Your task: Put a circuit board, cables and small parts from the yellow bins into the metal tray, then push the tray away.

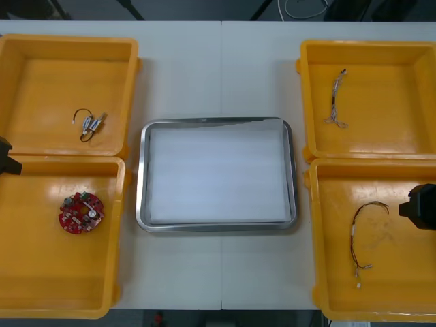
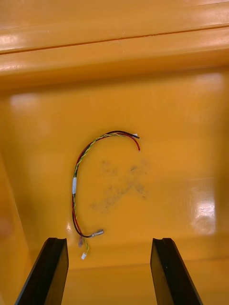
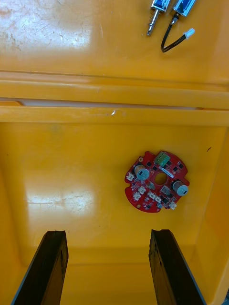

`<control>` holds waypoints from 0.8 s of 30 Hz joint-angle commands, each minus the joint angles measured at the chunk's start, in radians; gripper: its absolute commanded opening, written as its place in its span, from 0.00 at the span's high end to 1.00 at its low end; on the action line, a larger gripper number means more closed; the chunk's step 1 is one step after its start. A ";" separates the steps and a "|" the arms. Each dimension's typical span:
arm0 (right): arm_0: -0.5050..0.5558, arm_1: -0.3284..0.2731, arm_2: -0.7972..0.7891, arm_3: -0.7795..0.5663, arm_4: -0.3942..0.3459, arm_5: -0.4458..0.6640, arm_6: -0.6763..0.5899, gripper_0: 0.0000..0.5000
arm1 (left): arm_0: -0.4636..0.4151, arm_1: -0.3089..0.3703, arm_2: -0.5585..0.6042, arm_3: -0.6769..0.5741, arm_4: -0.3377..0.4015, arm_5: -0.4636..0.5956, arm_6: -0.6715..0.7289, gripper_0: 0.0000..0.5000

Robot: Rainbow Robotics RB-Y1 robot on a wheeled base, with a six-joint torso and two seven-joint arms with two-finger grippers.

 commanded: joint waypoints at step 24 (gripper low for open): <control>0.017 -0.035 0.010 -0.022 -0.002 0.003 0.029 0.00 | 0.021 0.045 0.031 -0.026 0.001 -0.007 -0.115 0.00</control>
